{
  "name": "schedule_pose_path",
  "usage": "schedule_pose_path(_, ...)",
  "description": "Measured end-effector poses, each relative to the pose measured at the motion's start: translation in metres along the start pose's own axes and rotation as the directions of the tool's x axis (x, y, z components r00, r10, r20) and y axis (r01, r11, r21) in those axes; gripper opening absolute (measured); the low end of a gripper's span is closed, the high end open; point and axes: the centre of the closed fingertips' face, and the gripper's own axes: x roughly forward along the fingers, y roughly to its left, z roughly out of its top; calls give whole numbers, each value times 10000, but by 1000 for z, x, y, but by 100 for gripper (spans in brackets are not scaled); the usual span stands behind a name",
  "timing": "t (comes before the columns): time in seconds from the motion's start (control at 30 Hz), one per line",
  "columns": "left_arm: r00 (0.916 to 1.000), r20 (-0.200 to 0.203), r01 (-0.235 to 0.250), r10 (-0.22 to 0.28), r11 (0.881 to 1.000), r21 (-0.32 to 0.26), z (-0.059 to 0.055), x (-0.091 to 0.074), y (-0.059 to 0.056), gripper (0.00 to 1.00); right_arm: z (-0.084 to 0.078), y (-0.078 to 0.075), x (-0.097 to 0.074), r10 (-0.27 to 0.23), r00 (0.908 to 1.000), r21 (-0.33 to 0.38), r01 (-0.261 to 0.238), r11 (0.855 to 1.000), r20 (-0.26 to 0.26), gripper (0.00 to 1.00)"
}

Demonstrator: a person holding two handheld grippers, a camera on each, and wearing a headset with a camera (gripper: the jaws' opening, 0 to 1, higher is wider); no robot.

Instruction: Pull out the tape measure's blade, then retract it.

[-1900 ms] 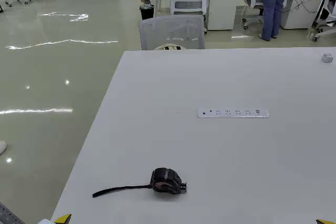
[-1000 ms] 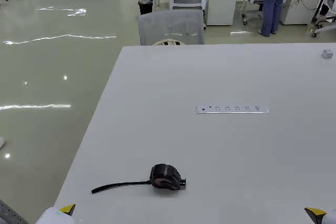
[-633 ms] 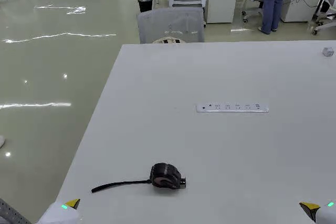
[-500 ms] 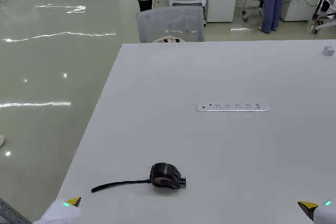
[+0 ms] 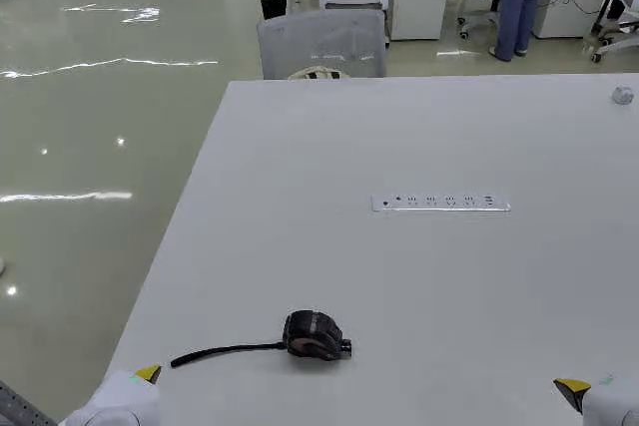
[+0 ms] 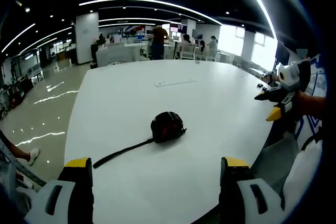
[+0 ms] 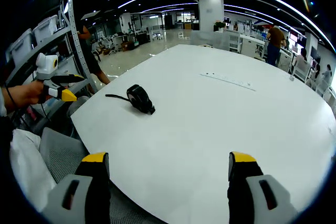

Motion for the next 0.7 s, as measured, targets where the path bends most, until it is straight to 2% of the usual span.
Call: schedule_pose_path(0.7, 9993, -162, 347, -337, 9973, 647, 5, 12, 1, 98, 3, -3, 10, 256, 9996, -730, -264, 9970, -131, 96)
